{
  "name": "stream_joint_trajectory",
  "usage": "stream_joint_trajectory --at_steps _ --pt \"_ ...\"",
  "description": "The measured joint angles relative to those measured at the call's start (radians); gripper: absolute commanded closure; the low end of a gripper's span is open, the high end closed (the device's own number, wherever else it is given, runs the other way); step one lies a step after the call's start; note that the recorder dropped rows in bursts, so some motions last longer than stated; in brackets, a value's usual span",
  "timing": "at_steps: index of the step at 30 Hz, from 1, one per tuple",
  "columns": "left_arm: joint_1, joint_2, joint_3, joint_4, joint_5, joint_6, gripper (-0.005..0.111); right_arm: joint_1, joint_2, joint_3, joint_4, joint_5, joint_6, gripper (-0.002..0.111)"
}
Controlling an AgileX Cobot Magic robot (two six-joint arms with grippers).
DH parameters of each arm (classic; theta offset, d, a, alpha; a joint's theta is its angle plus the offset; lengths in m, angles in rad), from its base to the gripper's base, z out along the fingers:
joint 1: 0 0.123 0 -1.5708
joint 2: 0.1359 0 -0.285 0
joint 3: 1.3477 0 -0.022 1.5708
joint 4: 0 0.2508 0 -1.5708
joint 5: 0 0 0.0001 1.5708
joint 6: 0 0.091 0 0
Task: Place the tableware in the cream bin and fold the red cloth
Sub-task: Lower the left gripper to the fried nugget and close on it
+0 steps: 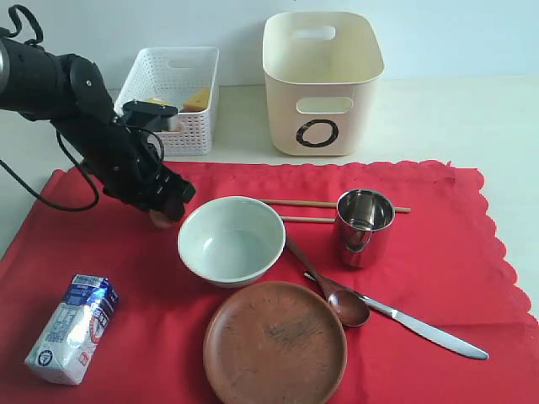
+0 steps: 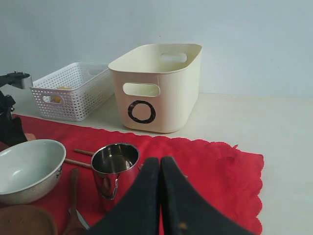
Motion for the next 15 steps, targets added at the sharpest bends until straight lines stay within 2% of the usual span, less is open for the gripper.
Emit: stream_joint_trajectory --at_steps 7,15 --pt "0.000 0.011 0.000 0.000 -0.002 0.000 0.107 0.000 0.000 0.000 0.000 0.000 0.000 0.108" --pt "0.000 0.011 -0.004 0.000 0.027 0.000 0.107 0.000 0.000 0.000 0.000 0.000 0.000 0.108"
